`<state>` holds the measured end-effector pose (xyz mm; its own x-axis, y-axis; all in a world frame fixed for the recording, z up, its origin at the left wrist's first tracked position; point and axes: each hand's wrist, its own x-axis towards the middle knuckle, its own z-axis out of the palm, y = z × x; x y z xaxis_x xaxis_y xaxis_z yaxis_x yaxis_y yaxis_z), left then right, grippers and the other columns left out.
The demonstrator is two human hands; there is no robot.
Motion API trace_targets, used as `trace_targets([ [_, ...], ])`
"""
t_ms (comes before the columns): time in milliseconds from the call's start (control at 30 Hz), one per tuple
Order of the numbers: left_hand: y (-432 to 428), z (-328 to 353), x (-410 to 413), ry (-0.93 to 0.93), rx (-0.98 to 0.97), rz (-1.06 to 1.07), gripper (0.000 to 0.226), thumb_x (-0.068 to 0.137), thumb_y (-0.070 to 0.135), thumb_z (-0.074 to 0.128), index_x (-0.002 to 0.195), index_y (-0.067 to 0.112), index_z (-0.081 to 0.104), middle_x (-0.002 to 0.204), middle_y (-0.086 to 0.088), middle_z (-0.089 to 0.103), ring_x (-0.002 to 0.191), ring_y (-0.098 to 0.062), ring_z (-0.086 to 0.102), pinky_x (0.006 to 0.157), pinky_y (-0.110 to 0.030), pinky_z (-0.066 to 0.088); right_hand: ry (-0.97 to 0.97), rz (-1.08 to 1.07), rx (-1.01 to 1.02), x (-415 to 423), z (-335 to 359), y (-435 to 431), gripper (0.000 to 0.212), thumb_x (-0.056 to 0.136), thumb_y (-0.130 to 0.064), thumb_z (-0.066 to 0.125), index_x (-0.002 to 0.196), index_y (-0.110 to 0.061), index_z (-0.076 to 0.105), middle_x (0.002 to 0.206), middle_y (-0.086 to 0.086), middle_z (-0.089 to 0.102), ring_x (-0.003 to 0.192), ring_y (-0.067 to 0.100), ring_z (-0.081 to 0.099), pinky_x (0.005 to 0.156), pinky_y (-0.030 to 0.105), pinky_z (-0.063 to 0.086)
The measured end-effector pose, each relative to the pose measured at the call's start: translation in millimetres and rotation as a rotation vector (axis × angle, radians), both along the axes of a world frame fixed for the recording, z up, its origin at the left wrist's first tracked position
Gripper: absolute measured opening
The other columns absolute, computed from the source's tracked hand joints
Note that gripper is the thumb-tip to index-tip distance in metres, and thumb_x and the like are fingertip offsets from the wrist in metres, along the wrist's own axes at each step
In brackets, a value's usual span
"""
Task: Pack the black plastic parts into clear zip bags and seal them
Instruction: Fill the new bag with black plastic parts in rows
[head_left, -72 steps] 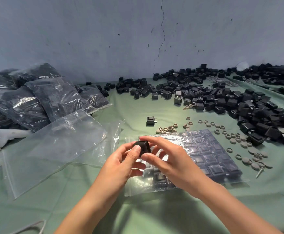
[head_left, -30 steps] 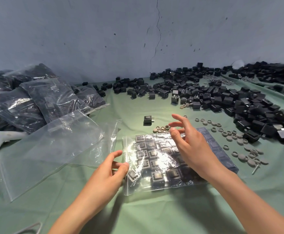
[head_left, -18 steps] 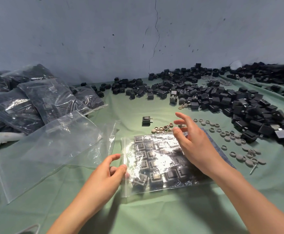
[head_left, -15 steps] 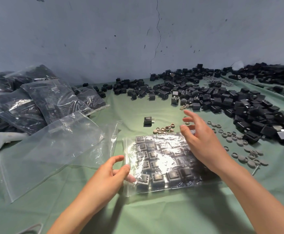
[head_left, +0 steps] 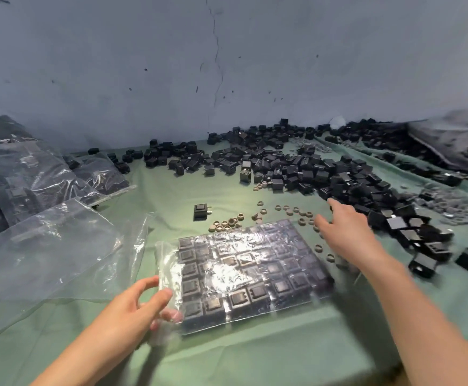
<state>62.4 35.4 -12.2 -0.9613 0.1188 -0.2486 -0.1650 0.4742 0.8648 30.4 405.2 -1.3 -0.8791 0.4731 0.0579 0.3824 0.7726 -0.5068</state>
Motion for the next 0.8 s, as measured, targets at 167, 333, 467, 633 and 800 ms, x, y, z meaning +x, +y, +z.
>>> trace_targets([
  [167,-3.5,2.2,-2.9,0.25,-0.153,0.203,0.027,0.094,0.033,0.058,0.121,0.034,0.056,0.086,0.005,0.072,0.075,-0.017,0.068,0.061,-0.031,0.044,-0.001,-0.19,0.108,0.8,-18.7,34.2,0.083,0.1,-0.048,0.047,0.16,-0.018,-0.002,0.166,0.015,0.01,0.152,0.038,0.006,0.121,0.056,0.012],
  [333,9.4,3.6,-9.1,0.456,-0.269,0.191,0.025,0.093,0.032,0.058,0.117,0.04,0.054,0.096,0.016,0.063,0.083,-0.009,0.062,0.076,-0.043,0.046,-0.112,-0.227,0.143,-7.1,-41.3,50.4,0.098,0.094,-0.068,0.046,0.159,-0.019,-0.008,0.167,0.017,-0.008,0.153,0.041,-0.005,0.121,0.058,0.003],
  [467,15.5,5.4,-33.1,0.593,-0.433,0.107,0.036,0.095,0.025,0.057,0.131,0.026,0.053,0.111,0.005,0.056,0.106,-0.021,0.054,0.091,-0.044,0.042,-0.06,-0.247,0.124,-11.8,-49.7,51.1,0.09,0.095,-0.066,0.043,0.16,-0.021,-0.001,0.168,0.014,-0.001,0.153,0.038,0.0,0.12,0.058,0.011],
  [633,15.1,6.9,-45.6,0.598,-0.408,0.102,0.035,0.093,0.046,0.05,0.127,0.035,0.053,0.114,0.005,0.059,0.11,-0.023,0.051,0.094,-0.051,0.041,-0.003,-0.292,0.103,-22.7,-46.9,55.1,0.082,0.098,-0.06,0.04,0.16,-0.026,0.0,0.168,0.011,-0.001,0.152,0.04,-0.008,0.121,0.057,0.009],
  [800,7.4,9.1,-46.1,0.659,-0.368,0.092,0.033,0.082,0.06,0.034,0.113,0.061,0.046,0.108,0.018,0.058,0.107,-0.016,0.051,0.089,-0.048,0.044,-0.005,-0.278,0.153,-41.5,-41.4,59.4,0.074,0.1,-0.055,0.037,0.161,-0.026,0.006,0.169,0.009,-0.005,0.153,0.035,-0.015,0.121,0.057,0.01],
])
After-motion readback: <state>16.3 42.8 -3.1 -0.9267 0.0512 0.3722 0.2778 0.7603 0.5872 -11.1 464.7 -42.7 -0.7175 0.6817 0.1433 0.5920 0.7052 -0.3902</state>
